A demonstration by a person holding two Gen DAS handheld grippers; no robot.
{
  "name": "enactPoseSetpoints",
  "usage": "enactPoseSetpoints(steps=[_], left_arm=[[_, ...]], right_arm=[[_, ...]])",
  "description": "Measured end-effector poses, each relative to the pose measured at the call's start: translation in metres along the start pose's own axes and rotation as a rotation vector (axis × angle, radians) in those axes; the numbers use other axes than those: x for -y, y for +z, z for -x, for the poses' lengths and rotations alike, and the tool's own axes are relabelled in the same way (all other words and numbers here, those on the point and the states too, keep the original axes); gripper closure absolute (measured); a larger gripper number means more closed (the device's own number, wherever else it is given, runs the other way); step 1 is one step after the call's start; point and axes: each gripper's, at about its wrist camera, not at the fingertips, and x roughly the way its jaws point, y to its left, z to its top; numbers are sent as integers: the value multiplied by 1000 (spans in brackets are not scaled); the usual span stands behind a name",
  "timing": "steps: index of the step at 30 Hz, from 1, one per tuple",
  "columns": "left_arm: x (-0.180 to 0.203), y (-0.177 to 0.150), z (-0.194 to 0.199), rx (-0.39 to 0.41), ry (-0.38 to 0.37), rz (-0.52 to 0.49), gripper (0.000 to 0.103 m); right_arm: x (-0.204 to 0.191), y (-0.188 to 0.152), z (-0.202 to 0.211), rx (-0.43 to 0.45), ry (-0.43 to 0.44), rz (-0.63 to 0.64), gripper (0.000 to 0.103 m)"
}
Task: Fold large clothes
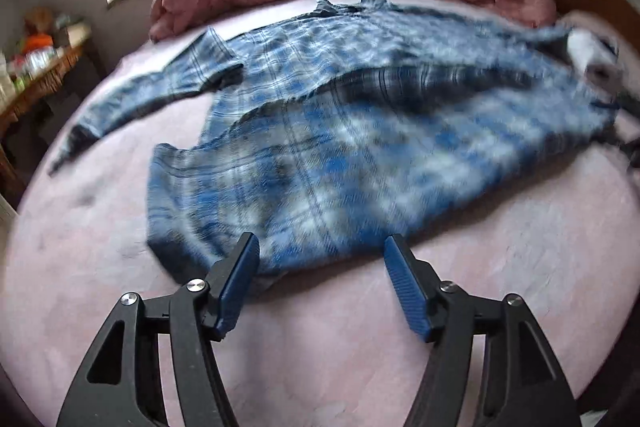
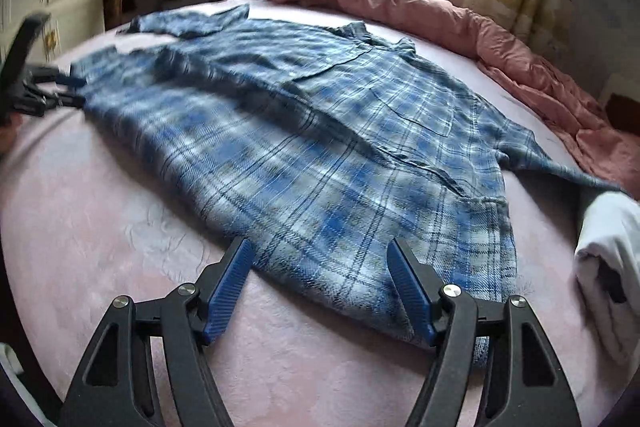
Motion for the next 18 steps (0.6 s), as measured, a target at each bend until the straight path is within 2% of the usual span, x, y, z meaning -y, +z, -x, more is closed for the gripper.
enactPoseSetpoints(steps=[3,6,8,9,10,11,12,13,14,15,16,17,18], left_arm=[[5,-6,1,7,86,-46,22],[2,-5,-1,4,93,-51,17],[-1,-4,-5,6,107,-37,15],[0,-3,-5,25,157,-43,17],[4,-3,-5,47,241,-63,37],[9,-2,-7,59,357,-102,52],[12,-3,-13,52,466,-144,73],[12,-3,-17,39,494,-160,78],[11,-4,-19,33,472,-159,83],[10,-4,-17,42,447,-159,92],[10,-3,-13,63,433,-158,94],[9,-2,-9,84,427,-151,96],[6,1,-5,100,406,-135,97]], right_arm=[[-5,-5,6,-5,-1,41,31],[-4,-10,10,8,-5,83,31],[0,-12,8,5,-83,63,31],[5,-12,5,-8,-121,34,31],[15,-12,-1,-35,-178,-20,31],[24,-12,-4,-50,-199,-65,31],[33,-12,-4,-50,-211,-108,34],[41,-13,-3,-44,-216,-139,51],[47,-14,-1,-39,-218,-166,70],[52,-15,0,-35,-217,-185,76],[57,-16,2,-28,-207,-211,89],[61,-16,4,-17,-195,-227,95],[63,-14,7,1,-183,-239,95]])
